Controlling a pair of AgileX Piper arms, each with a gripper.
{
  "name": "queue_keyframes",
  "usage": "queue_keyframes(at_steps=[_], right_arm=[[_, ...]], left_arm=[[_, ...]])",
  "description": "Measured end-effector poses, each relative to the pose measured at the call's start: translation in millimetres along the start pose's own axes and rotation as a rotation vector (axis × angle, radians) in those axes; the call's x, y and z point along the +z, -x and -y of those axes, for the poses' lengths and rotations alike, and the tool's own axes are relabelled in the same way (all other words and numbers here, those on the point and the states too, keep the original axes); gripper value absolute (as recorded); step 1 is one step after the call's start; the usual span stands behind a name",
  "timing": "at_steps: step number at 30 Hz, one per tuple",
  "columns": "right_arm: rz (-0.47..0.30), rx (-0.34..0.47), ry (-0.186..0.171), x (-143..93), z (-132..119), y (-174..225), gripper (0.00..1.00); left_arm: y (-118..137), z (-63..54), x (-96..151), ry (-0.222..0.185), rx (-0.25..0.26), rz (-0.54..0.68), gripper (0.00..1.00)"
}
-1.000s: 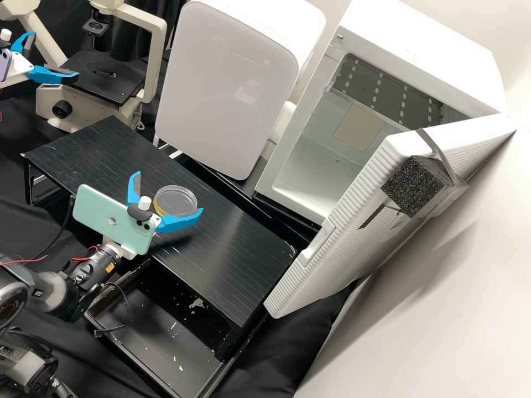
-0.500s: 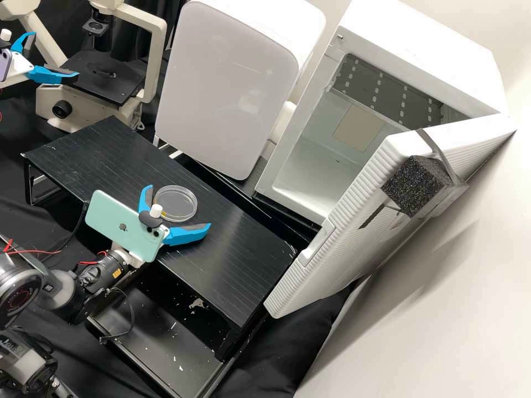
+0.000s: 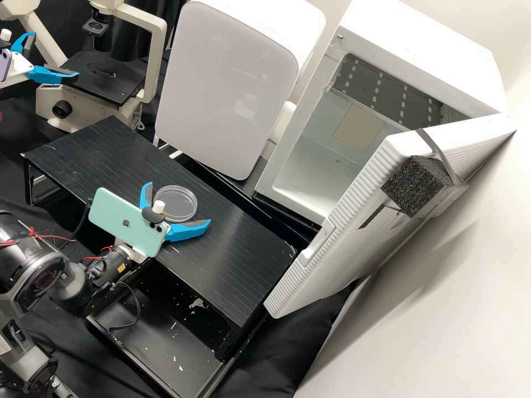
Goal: Place the petri dish in the incubator
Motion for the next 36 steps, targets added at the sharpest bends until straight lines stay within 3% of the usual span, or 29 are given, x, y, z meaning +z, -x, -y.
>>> queue_keyframes(at_steps=[4, 5, 36], right_arm=[[0.007, 0.005, 0.000, 2, -1, -3, 1.00], [0.007, 0.005, 0.000, 2, -1, -3, 0.00], [-0.013, -0.004, 0.015, 5, -1, -13, 0.00]], left_arm=[[0, 0.0, 0, 0.000, 0.000, 0.000, 1.00], [0, 0.0, 0, 0.000, 0.000, 0.000, 1.00], [0, 0.0, 0, 0.000, 0.000, 0.000, 1.00]])
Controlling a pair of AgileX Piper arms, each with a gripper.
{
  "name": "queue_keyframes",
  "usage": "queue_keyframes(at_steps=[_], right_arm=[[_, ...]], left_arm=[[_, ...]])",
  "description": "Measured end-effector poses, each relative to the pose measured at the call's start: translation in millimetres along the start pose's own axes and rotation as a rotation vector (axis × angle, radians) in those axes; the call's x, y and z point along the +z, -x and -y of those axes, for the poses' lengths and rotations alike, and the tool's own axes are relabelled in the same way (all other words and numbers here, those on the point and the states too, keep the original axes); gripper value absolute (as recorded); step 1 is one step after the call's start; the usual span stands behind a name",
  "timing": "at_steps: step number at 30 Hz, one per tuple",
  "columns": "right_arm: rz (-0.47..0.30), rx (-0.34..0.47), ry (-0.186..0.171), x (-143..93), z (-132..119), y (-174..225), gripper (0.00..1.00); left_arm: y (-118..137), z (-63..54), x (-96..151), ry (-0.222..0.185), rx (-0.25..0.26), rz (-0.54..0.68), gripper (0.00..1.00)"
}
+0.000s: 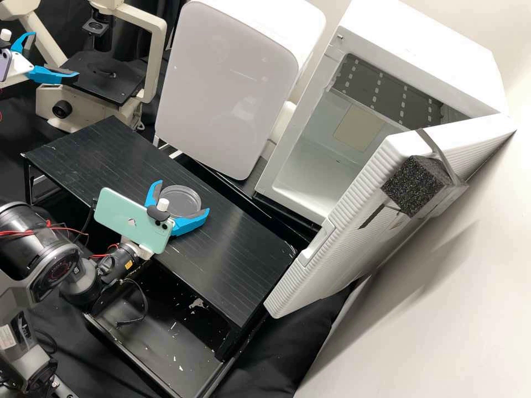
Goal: Place the petri dish in the incubator
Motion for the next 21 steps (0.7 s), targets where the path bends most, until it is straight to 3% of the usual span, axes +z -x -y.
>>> queue_keyframes(at_steps=[14, 21], right_arm=[[-0.006, 0.010, -0.024, 5, -9, -3, 0.00], [0.056, 0.115, -0.088, 22, -43, -2, 0.00]], left_arm=[[0, 0.0, 0, 0.000, 0.000, 0.000, 1.00], [0, 0.0, 0, 0.000, 0.000, 0.000, 1.00]])
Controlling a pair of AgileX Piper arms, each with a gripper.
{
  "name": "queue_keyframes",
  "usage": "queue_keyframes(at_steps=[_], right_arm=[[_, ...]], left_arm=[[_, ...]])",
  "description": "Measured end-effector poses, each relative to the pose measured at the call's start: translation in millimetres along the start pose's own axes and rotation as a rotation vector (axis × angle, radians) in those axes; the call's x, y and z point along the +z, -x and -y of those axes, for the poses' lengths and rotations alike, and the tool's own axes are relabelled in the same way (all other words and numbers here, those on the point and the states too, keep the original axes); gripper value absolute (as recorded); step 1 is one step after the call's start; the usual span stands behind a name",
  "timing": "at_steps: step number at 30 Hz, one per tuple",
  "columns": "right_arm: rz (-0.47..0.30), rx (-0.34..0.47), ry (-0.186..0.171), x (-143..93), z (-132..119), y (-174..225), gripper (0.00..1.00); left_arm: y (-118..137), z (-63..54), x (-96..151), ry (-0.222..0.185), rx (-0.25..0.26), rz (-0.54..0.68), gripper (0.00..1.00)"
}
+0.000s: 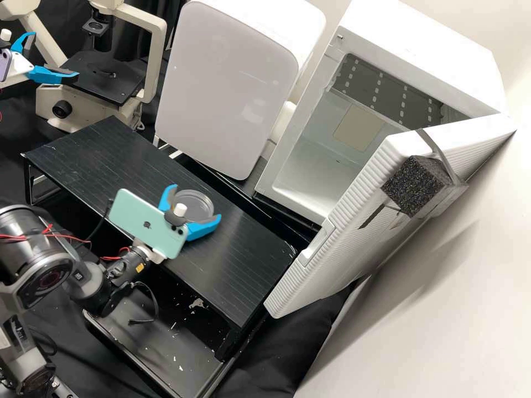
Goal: Place the petri dish in the incubator
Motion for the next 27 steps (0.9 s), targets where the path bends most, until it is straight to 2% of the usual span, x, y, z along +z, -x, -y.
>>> queue_keyframes(at_steps=[4, 7, 13, 22, 27], right_arm=[[0.028, 0.115, -0.024, 10, -29, -8, 0.00], [0.029, 0.175, -0.007, 15, -47, -19, 0.00], [0.044, 0.282, 0.003, 31, -80, -56, 0.00], [0.039, 0.399, -0.009, 40, -111, -105, 0.00], [0.027, 0.386, -0.002, 39, -107, -138, 0.00]], left_arm=[[0, 0.0, 0, 0.000, 0.000, 0.000, 1.00], [0, 0.0, 0, 0.000, 0.000, 0.000, 1.00], [0, 0.0, 0, 0.000, 0.000, 0.000, 1.00], [0, 0.0, 0, 0.000, 0.000, 0.000, 1.00], [0, 0.0, 0, 0.000, 0.000, 0.000, 1.00]])
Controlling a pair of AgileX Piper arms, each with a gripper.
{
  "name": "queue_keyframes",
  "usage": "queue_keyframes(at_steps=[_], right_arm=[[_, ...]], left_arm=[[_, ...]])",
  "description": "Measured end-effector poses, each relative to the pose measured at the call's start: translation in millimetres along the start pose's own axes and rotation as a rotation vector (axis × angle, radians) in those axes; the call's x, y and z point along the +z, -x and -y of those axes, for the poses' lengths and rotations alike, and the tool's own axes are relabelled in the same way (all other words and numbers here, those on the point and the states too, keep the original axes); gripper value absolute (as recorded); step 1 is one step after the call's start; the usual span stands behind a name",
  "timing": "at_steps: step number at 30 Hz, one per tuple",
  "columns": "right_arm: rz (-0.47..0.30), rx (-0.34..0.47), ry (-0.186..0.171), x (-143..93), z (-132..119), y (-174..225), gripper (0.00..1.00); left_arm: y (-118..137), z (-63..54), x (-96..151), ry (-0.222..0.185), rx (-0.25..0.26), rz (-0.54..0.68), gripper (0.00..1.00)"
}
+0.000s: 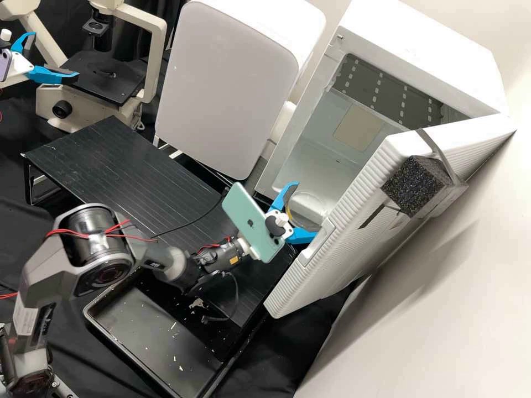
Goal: Place the petri dish in the incubator
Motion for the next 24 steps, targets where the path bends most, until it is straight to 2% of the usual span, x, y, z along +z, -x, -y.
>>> queue_keyframes(at_steps=[5, 11, 14, 18, 24], right_arm=[[0.000, -0.054, 0.012, -3, 22, -32, 0.00], [0.040, -0.077, 0.070, 3, 32, -61, 0.00], [0.058, -0.058, 0.057, 7, 30, -70, 0.00], [0.086, -0.035, 0.072, 18, 25, -82, 0.00], [0.108, -0.026, 0.077, 31, 21, -99, 0.00]], left_arm=[[0, 0.0, 0, 0.000, 0.000, 0.000, 1.00], [0, 0.0, 0, 0.000, 0.000, 0.000, 1.00], [0, 0.0, 0, 0.000, 0.000, 0.000, 1.00], [0, 0.0, 0, 0.000, 0.000, 0.000, 1.00], [0, 0.0, 0, 0.000, 0.000, 0.000, 1.00]])
